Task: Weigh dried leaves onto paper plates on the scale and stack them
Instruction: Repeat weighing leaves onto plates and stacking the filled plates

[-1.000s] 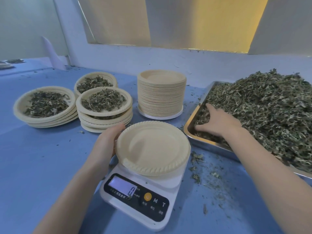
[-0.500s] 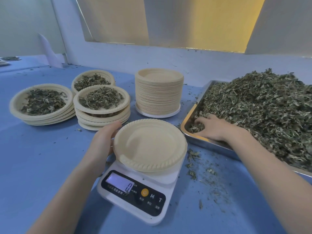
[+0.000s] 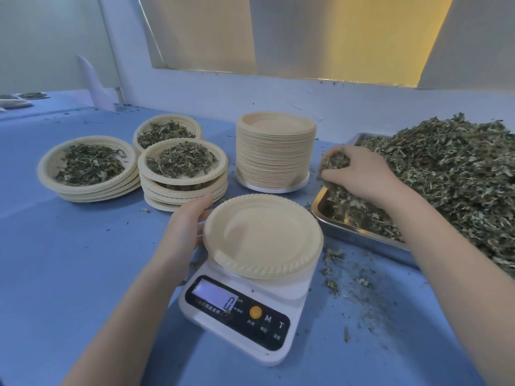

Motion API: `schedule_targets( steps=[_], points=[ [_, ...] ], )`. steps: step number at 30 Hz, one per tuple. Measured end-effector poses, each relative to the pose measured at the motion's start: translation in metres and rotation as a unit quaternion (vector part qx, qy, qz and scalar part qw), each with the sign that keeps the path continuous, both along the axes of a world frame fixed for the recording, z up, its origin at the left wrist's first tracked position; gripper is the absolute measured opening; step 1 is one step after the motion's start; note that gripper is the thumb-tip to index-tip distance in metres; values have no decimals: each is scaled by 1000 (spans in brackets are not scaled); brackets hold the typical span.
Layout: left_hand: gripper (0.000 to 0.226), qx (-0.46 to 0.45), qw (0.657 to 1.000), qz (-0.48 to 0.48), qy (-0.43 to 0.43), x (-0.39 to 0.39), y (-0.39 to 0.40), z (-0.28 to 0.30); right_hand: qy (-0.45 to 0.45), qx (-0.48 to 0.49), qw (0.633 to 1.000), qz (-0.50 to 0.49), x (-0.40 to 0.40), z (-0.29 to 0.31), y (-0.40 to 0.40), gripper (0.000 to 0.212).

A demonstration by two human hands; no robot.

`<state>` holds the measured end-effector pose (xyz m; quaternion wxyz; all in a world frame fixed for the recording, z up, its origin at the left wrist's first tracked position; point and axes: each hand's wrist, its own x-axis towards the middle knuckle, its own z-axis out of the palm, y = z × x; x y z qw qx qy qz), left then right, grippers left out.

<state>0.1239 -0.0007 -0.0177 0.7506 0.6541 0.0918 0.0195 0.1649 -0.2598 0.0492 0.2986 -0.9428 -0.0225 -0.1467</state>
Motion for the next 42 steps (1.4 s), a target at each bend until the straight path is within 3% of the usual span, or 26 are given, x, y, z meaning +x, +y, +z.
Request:
schedule_targets(
  steps=[4,6,9,12,22,27,32,38,42],
  points=[
    [28,-3,1000,-5,-4,-1,0,1,-11,64,990,122,-25,14,44,21],
    [28,-8,1000,-5,-6,-2,-1,2,36,18,979,201,-34,18,60,26],
    [32,-12,1000,-1,-10,-3,0,4,163,-119,939,280,-42,24,69,57],
    [36,-2,1000,-3,-13,-2,2,4,161,-115,946,257,-40,25,65,65],
    [33,15,1000,-6,-27,-2,1,3,55,-67,974,210,-33,6,64,47],
    [34,37,999,1,-31,-3,2,3,74,-51,973,215,-35,8,64,50],
    [25,61,997,-1,-56,-5,5,1,102,-66,967,222,-35,7,65,66],
    [40,81,994,8,-71,-7,5,0,112,-77,962,236,-36,6,65,67],
    [42,171,973,62,-141,-11,3,3,113,-84,962,236,-40,6,63,69]
  ],
)
